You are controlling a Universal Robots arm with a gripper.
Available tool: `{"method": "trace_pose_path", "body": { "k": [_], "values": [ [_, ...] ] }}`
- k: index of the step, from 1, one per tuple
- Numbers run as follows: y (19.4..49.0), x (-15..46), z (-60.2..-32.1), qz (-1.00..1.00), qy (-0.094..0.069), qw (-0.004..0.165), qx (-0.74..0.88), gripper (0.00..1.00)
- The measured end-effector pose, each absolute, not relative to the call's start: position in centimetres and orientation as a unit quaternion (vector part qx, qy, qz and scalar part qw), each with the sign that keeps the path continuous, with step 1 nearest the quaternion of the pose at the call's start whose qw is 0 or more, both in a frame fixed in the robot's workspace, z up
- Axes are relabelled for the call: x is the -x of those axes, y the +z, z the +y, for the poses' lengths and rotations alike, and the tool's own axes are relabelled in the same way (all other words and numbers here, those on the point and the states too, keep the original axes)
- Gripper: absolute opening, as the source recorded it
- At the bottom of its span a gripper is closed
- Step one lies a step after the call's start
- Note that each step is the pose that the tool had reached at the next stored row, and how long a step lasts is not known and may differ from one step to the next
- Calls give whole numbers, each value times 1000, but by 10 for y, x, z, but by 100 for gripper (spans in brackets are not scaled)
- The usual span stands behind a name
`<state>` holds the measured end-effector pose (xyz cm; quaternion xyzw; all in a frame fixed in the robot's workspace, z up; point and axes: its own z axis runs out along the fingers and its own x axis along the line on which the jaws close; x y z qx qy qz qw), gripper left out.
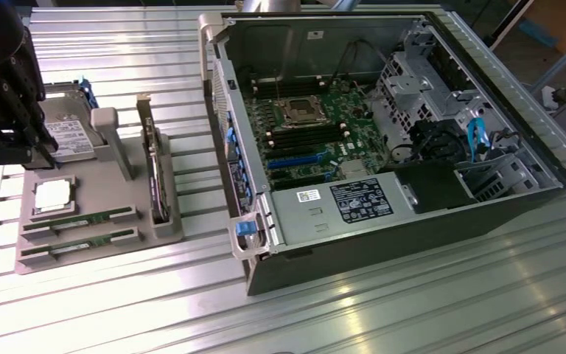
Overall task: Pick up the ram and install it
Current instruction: 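Pick up the ram and move it above insertion slot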
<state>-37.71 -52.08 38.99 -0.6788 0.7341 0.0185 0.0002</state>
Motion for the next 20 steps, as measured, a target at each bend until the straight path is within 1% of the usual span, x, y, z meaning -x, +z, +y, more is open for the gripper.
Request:
{"method": "trace_pose_path", "body": {
  "k": [3, 4, 6, 9, 20],
  "values": [
    [390, 377, -521, 734, 19, 0, 679, 25],
    [390, 377, -521, 734, 19, 0, 679, 32],
    [381, 377, -521, 734, 18, 0, 679, 32],
    [357, 377, -521, 734, 18, 0, 679, 32],
    [335, 377, -521, 734, 18, 0, 679, 32]
  ]
}}
